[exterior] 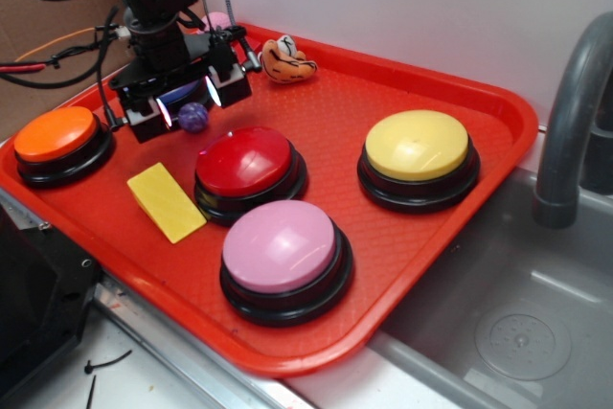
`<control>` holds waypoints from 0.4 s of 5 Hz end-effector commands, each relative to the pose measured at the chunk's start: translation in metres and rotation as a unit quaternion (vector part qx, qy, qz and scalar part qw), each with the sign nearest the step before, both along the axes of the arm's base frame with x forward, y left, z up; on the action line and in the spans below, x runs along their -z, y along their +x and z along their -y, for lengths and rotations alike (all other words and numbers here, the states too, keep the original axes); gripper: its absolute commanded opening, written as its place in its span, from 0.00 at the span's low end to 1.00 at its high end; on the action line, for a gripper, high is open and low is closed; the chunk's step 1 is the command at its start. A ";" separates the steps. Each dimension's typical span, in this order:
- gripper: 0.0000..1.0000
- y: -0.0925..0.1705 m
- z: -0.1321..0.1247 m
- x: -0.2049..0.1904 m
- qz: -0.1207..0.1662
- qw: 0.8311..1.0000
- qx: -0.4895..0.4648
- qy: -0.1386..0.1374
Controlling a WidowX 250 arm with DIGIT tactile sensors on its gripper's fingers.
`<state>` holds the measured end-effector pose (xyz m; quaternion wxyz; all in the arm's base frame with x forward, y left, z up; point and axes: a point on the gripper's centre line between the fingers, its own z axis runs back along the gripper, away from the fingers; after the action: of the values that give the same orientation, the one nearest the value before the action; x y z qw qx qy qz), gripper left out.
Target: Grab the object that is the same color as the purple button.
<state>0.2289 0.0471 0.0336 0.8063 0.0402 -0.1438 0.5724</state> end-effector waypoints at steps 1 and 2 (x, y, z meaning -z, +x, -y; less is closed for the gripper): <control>0.31 0.007 -0.008 0.006 0.024 1.000 -0.002 0.001; 0.00 0.011 -0.008 0.013 0.024 1.000 0.002 0.001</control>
<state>0.2341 0.0529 0.0160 0.8043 0.0434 -0.1468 0.5741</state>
